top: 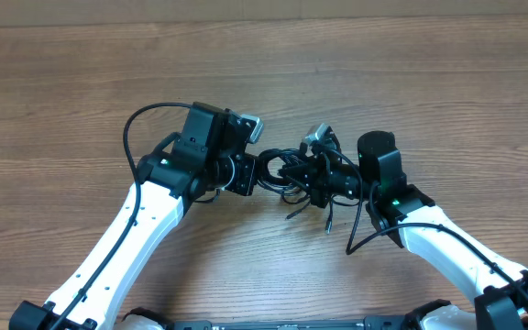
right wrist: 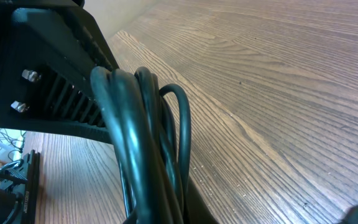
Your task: Untangle cables
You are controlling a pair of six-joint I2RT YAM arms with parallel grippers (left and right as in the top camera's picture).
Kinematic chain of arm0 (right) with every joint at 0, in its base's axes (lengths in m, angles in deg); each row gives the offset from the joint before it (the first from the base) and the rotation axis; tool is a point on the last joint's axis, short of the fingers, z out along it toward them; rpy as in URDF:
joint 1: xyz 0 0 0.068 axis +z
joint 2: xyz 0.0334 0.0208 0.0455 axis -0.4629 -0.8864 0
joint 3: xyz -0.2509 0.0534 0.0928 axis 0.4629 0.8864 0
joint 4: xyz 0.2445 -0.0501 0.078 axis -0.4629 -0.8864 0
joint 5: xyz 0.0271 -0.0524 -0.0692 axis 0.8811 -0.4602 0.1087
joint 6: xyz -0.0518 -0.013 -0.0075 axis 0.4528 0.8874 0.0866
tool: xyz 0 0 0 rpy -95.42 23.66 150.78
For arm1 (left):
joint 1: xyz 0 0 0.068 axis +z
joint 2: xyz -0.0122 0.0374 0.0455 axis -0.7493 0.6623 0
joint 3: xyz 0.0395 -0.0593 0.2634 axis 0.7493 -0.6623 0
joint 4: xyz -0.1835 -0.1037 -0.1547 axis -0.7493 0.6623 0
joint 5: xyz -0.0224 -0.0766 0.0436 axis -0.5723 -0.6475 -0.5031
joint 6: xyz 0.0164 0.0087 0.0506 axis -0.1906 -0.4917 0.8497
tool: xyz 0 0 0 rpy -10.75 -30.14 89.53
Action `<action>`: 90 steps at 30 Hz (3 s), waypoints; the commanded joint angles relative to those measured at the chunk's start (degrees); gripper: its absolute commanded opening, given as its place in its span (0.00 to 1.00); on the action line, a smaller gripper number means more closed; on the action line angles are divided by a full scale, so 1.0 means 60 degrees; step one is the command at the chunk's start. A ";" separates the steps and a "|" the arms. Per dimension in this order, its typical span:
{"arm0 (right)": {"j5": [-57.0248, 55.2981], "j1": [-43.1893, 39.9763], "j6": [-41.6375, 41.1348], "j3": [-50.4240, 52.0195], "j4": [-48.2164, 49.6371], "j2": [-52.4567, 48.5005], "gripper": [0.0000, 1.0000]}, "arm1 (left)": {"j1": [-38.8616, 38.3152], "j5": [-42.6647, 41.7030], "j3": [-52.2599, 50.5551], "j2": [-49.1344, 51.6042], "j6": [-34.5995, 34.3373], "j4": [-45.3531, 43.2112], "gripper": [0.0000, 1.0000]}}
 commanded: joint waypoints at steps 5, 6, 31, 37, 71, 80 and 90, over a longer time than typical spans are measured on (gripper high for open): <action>0.0047 0.0040 -0.0036 -0.0091 0.0098 0.0015 0.04 | -0.0098 -0.0525 0.0168 0.0095 0.0011 -0.0073 0.04; 0.0047 0.0040 -0.0036 -0.0091 0.0095 0.0015 0.04 | -0.0098 -0.0495 0.0168 0.0095 0.0029 -0.0076 0.04; -0.0018 0.0033 0.0011 -0.0091 -0.0018 0.0015 0.90 | -0.0080 0.1694 0.0168 0.0095 0.1592 0.1617 0.04; -0.0018 0.0033 0.0084 -0.0091 -0.0051 0.0015 0.89 | -0.0080 0.2000 0.0168 0.0095 0.1814 0.2014 0.04; 0.1483 0.0466 0.3799 -0.0087 -0.1268 0.0015 0.04 | -0.0084 0.0648 0.0168 0.0095 0.2794 0.2422 0.04; 0.1191 0.0463 0.3723 -0.0087 -0.1264 0.0015 0.04 | -0.0080 0.0663 0.0168 0.0095 0.2714 0.2364 0.04; 0.1107 0.0455 0.3719 -0.0087 -0.1188 0.0015 0.04 | -0.0080 0.2809 0.0168 0.0142 0.0506 0.2441 0.04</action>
